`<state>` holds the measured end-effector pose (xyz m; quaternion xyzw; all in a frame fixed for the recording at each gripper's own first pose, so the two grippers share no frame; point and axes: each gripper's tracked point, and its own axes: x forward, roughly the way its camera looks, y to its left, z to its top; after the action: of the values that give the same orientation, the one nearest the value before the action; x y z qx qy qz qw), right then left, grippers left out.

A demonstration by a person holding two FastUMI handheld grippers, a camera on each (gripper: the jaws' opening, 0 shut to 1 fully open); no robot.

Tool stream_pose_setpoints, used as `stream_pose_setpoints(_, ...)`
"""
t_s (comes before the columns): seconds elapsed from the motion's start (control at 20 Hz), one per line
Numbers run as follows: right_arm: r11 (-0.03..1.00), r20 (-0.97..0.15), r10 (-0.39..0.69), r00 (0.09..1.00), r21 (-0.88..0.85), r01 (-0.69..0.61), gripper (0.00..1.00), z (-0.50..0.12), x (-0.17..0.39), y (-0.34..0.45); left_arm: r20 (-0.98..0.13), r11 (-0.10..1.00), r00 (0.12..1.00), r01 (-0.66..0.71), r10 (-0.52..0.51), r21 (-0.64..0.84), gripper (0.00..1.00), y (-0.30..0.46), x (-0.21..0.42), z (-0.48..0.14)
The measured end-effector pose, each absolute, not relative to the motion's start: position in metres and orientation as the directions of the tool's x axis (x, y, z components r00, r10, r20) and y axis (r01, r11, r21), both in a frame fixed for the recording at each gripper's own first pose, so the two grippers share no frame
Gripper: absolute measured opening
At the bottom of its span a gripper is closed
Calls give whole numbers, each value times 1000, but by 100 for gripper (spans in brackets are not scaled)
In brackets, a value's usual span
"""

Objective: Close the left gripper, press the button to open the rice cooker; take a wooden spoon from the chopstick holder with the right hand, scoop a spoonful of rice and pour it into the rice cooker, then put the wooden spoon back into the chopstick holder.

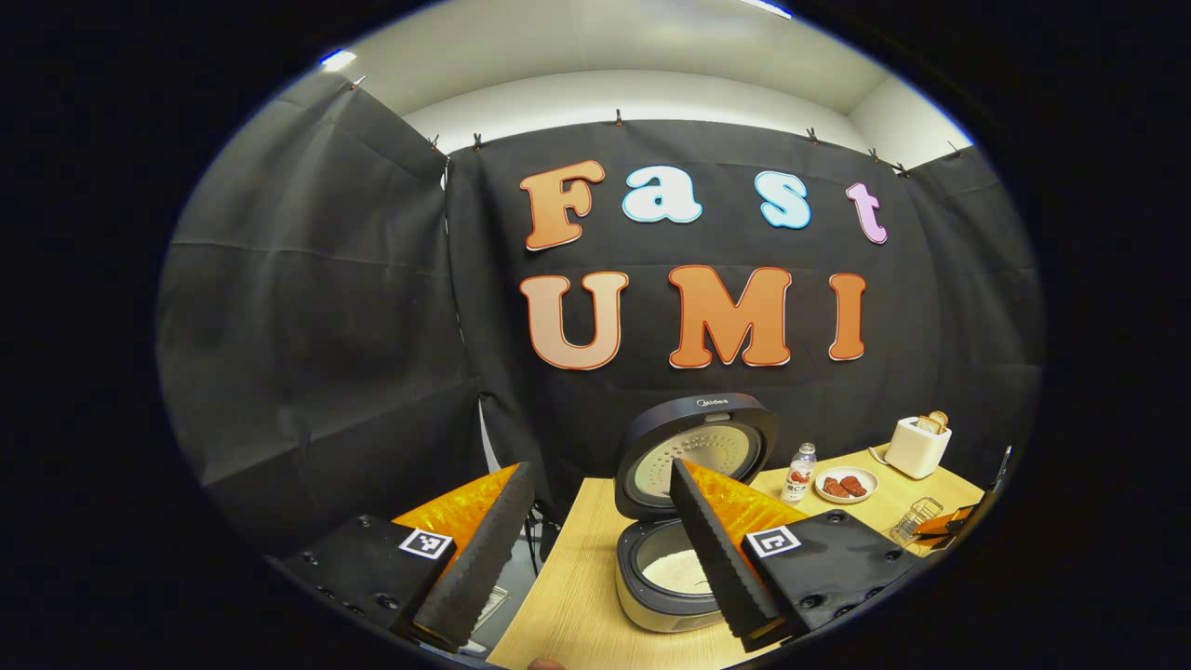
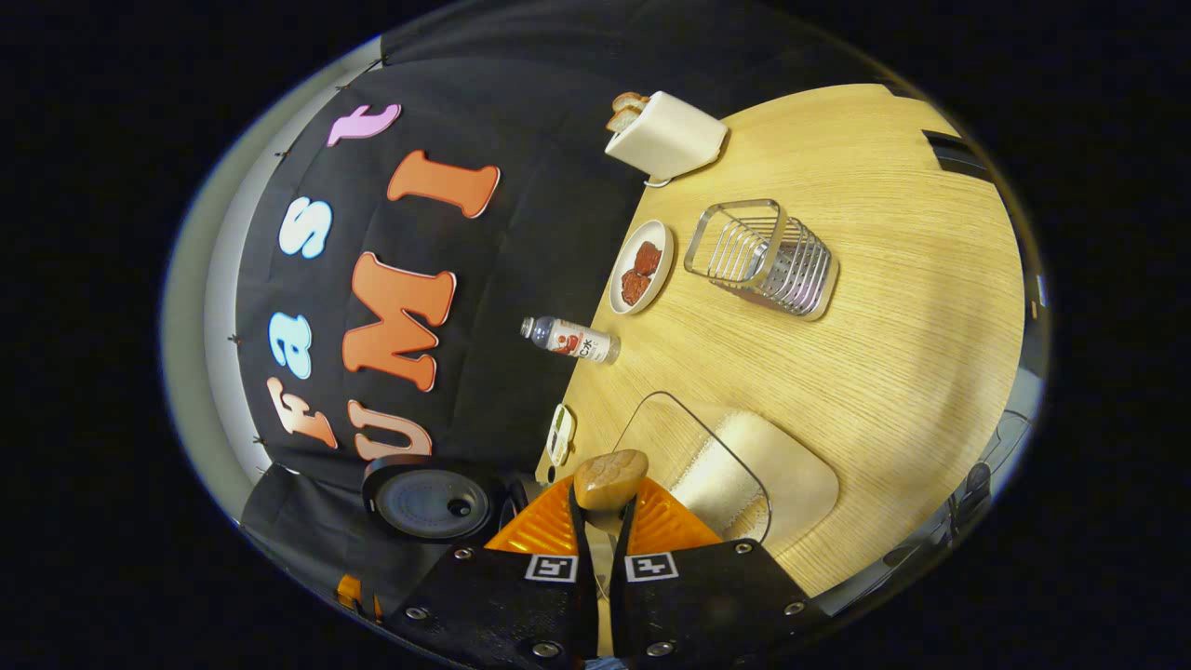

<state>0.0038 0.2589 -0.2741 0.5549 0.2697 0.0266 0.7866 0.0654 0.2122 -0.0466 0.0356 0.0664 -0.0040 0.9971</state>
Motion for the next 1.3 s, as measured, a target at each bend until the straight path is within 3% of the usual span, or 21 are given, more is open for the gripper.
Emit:
stream_pose_setpoints(0.25, 284, -360, 310, 880, 918, 276, 5, -246, 5, 237, -121, 998, 993, 18, -10, 60, 100, 209, 66, -42)
stream_pose_setpoints(0.55, 225, -306, 307, 901, 944, 243, 5, -195, 15, 237, -113, 999, 994, 20, -14, 51, 96, 210, 67, -38)
stream_pose_setpoints(0.65, 209, -281, 314, 907, 952, 223, 4, -176, 19, 242, -109, 999, 994, 21, -16, 43, 99, 210, 66, -37)
stream_pose_setpoints(1.3, 195, -163, 436, 885, 977, 84, 4, -86, 56, 321, -100, 1000, 995, 7, -4, 25, 96, 224, 49, -30)
